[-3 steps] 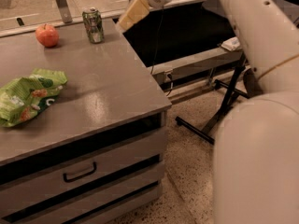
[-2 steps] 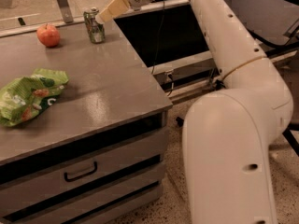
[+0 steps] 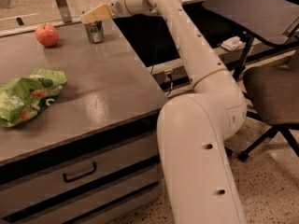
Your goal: Knock green can over
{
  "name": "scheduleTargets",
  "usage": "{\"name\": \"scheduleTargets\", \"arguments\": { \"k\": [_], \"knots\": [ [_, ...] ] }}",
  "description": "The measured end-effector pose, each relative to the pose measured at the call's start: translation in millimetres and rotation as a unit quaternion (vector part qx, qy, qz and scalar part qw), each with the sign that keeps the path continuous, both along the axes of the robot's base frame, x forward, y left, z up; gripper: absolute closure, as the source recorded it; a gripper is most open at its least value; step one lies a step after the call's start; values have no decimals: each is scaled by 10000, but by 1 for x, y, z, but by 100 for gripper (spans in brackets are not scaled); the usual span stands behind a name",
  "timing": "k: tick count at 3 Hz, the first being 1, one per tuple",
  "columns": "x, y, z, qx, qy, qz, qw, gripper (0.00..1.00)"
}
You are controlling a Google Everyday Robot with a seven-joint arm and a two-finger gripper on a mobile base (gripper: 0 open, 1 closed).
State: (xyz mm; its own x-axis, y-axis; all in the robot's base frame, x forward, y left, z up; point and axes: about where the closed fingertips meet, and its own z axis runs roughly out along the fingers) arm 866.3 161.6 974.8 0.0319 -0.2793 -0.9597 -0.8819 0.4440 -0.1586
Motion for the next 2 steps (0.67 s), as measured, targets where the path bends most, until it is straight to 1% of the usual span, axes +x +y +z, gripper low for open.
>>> {"name": "scheduleTargets", "arguments": {
  "k": [1, 2],
  "knots": [
    [23, 20, -24, 355, 137, -155, 9992, 0],
    [42, 38, -47, 628, 233, -281, 9974, 0]
  ]
}}
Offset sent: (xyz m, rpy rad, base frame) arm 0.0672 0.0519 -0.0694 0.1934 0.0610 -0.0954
